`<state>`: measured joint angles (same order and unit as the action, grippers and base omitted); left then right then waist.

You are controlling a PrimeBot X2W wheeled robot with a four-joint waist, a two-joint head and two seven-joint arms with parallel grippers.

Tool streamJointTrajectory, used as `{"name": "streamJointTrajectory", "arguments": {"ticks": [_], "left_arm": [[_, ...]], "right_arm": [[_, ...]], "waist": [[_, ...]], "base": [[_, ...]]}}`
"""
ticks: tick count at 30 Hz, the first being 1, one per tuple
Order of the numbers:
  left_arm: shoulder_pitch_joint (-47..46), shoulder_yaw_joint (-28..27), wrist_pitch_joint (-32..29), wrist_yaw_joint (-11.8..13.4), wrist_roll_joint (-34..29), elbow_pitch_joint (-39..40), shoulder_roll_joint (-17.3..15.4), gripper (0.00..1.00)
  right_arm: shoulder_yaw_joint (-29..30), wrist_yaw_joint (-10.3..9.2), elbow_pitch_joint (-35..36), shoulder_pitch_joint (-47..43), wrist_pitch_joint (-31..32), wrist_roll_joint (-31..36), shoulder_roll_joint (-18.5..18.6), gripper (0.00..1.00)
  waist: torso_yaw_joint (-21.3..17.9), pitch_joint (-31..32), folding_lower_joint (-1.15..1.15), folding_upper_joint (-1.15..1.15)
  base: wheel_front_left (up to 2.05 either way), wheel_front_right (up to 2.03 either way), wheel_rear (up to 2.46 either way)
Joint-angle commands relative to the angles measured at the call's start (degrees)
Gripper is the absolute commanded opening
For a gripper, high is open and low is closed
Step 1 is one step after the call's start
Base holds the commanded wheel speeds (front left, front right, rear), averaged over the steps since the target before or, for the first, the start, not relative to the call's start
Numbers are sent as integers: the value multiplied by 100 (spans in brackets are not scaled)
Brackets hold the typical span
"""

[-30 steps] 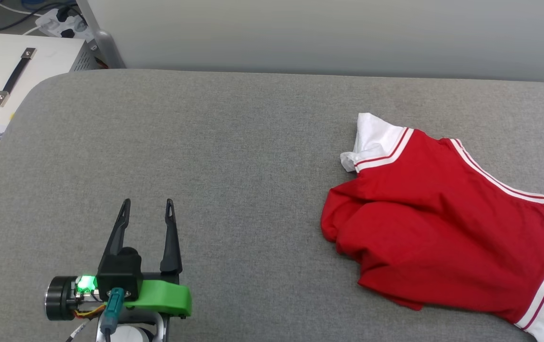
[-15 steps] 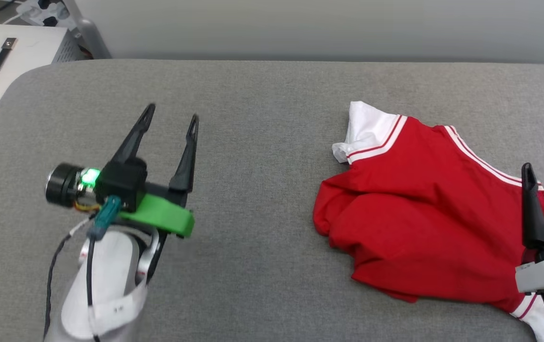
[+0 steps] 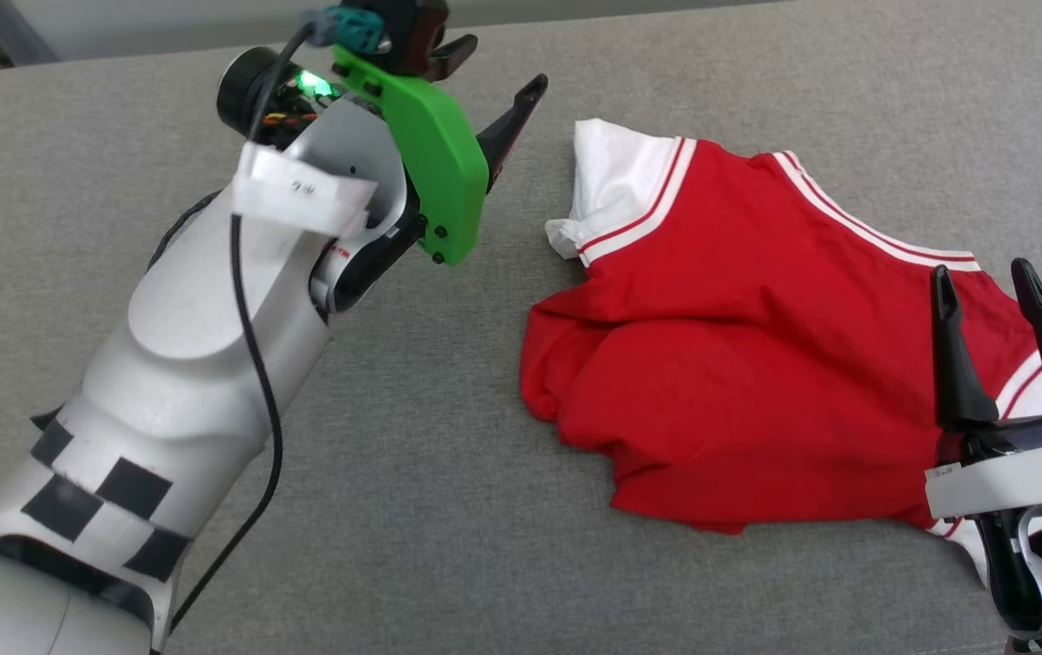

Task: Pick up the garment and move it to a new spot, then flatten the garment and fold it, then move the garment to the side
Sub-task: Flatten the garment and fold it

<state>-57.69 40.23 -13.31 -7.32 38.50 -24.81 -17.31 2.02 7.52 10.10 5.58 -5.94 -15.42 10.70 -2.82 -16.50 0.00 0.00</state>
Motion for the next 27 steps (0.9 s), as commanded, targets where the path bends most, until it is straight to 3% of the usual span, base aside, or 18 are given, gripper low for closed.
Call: {"name": "streamJointTrajectory", "arguments": {"ticks": [1, 6, 10, 22, 27], "left_arm": [[-285, 219, -321, -15, 180, -133, -33, 100], [-955, 974, -1532, -16, 933, -554, 52, 100], [-1377, 1447, -2039, -16, 1196, -888, 126, 100], [-1883, 3036, -2441, -16, 1203, -1785, 336, 100], [-1701, 3277, -2685, -16, 1120, -1834, 282, 100]], "right_arm": [[-60, -3, -55, 130, -77, 48, -33, 100], [-169, -3, -210, 336, -230, 61, -53, 100], [-300, -3, -326, 534, -345, 60, -74, 100], [-657, -3, -714, 1049, -641, 8, -125, 100], [-707, -3, -837, 1154, -707, 0, -125, 100]], "waist": [[-336, -324, 0, 0], [-532, -579, 0, 0], [-690, -794, 0, 0], [-1034, -1258, 0, 0], [-1084, -1294, 0, 0]], "base": [[0, 0, 0], [0, 0, 0], [0, 0, 0], [0, 0, 0], [0, 0, 0]]}}
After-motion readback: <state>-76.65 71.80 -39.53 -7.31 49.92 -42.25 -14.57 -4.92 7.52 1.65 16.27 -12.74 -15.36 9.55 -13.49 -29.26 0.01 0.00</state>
